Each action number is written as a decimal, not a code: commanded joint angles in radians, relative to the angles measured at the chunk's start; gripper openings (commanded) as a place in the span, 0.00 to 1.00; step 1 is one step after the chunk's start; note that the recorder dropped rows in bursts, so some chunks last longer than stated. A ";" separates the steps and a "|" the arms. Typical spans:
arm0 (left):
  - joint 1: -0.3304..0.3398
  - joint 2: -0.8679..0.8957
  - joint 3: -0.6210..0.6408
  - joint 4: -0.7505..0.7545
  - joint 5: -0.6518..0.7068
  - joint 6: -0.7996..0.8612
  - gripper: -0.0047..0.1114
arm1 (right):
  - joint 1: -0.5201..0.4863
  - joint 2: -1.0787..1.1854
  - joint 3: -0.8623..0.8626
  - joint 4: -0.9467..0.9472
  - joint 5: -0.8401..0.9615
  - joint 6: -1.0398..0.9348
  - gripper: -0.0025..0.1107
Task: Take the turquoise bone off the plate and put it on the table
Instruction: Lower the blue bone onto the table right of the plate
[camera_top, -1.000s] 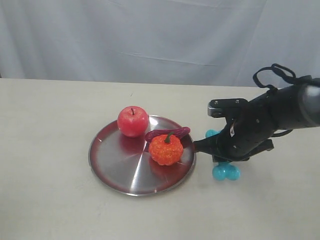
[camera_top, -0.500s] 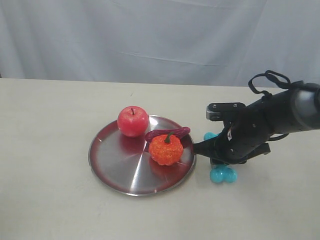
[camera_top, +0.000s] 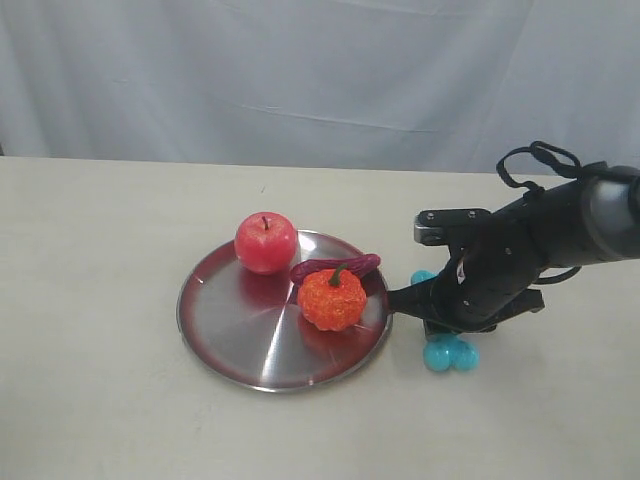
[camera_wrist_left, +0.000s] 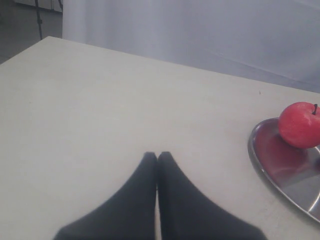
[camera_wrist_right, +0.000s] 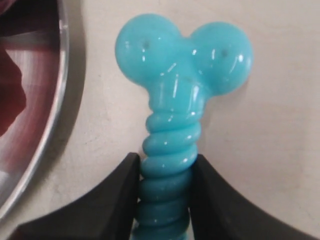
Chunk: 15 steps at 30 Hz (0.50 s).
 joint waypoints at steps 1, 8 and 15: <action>0.004 -0.001 0.003 -0.001 -0.005 -0.002 0.04 | -0.006 0.001 -0.001 -0.006 0.005 0.003 0.02; 0.004 -0.001 0.003 -0.001 -0.005 -0.002 0.04 | -0.006 0.001 -0.001 -0.006 0.012 0.003 0.02; 0.004 -0.001 0.003 -0.001 -0.005 -0.002 0.04 | -0.006 0.001 -0.001 -0.006 0.015 0.003 0.17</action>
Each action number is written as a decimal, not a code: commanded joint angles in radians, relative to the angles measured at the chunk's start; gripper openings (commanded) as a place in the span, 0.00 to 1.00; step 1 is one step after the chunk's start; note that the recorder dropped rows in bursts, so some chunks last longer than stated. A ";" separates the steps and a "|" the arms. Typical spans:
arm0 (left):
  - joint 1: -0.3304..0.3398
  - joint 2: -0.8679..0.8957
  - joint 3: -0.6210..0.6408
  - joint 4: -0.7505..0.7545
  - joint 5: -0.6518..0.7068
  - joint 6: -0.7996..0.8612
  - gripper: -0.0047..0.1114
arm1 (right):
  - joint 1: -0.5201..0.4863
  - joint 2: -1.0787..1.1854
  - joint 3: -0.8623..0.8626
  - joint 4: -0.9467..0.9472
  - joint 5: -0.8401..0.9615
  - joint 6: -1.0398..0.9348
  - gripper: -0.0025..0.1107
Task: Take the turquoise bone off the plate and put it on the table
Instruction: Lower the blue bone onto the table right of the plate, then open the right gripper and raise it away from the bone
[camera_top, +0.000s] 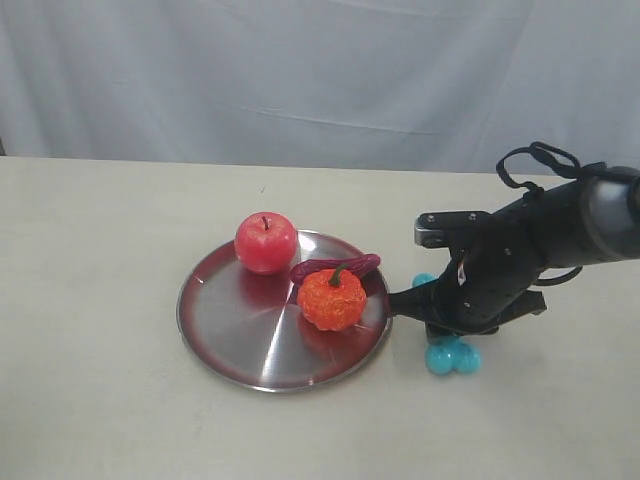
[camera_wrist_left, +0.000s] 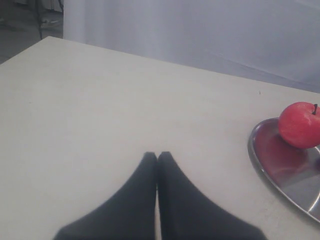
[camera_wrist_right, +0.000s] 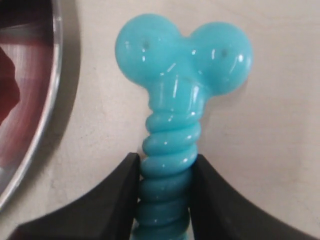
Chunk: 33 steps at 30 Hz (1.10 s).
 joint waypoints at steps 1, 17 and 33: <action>0.004 -0.001 0.003 -0.001 -0.005 -0.002 0.04 | -0.006 0.001 -0.001 -0.006 0.000 0.003 0.25; 0.004 -0.001 0.003 -0.001 -0.005 -0.002 0.04 | -0.006 -0.037 -0.001 -0.002 -0.007 0.010 0.59; 0.004 -0.001 0.003 -0.001 -0.005 -0.002 0.04 | 0.040 -0.610 -0.001 -0.006 0.371 -0.003 0.59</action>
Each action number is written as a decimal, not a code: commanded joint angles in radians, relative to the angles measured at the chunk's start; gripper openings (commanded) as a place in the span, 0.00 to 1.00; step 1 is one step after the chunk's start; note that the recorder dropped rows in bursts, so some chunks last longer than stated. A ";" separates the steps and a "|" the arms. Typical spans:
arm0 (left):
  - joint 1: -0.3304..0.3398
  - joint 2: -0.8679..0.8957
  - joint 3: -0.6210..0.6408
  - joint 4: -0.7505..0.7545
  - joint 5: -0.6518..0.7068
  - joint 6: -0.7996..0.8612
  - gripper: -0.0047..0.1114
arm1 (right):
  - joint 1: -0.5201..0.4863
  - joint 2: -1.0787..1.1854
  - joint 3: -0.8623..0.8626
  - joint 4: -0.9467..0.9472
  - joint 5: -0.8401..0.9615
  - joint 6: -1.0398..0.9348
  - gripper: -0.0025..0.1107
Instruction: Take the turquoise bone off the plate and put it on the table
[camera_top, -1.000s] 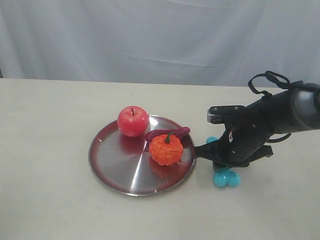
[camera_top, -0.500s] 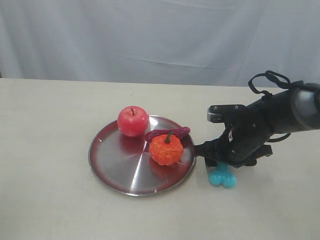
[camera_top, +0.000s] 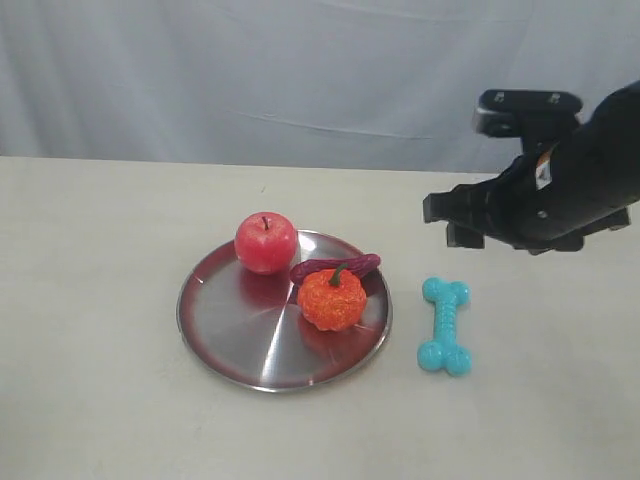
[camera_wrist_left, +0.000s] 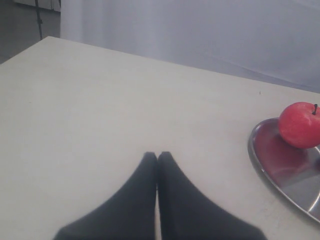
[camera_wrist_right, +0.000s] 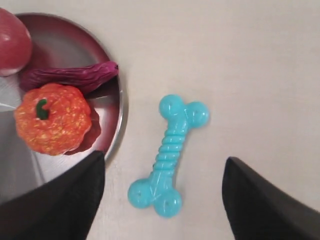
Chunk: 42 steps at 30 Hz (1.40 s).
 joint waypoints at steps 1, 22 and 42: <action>0.004 -0.001 0.003 -0.001 -0.005 -0.002 0.04 | 0.035 -0.177 -0.001 -0.006 0.162 -0.017 0.59; 0.004 -0.001 0.003 -0.001 -0.005 -0.002 0.04 | 0.168 -0.687 -0.001 -0.004 0.466 -0.015 0.02; 0.004 -0.001 0.003 -0.001 -0.005 -0.002 0.04 | 0.117 -0.803 0.000 0.001 0.455 0.000 0.02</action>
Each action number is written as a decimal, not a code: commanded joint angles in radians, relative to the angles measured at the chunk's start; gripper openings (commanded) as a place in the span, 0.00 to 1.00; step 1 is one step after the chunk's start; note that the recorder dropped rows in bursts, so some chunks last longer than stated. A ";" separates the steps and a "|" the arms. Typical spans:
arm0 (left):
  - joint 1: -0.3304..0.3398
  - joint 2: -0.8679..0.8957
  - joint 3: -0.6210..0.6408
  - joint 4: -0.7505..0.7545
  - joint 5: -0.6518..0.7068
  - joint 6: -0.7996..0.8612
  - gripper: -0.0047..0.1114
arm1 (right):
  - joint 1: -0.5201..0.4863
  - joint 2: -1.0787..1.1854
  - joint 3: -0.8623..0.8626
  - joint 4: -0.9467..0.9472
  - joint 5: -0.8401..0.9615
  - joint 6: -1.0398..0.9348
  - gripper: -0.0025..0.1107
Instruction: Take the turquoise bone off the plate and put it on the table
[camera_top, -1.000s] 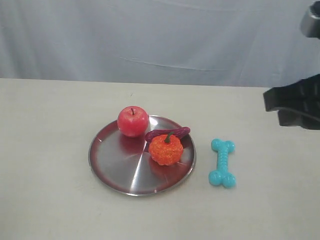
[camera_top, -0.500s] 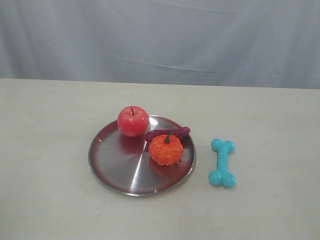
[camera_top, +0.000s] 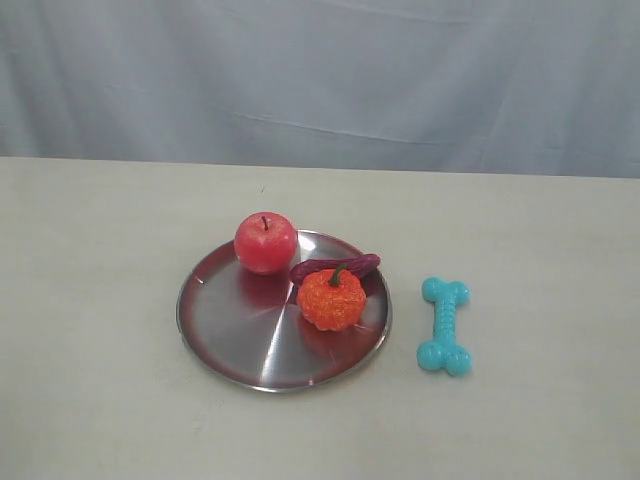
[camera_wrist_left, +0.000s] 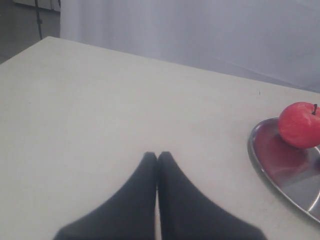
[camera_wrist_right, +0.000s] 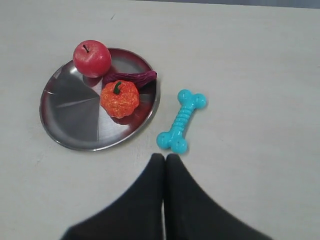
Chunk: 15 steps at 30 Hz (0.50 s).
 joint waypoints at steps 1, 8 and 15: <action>0.004 -0.001 0.003 -0.001 -0.005 -0.002 0.04 | -0.078 -0.111 0.000 0.022 -0.015 0.022 0.02; 0.004 -0.001 0.003 -0.001 -0.005 -0.002 0.04 | -0.305 -0.317 0.094 0.081 -0.089 0.033 0.02; 0.004 -0.001 0.003 -0.001 -0.005 -0.002 0.04 | -0.335 -0.407 0.202 0.086 -0.188 0.019 0.02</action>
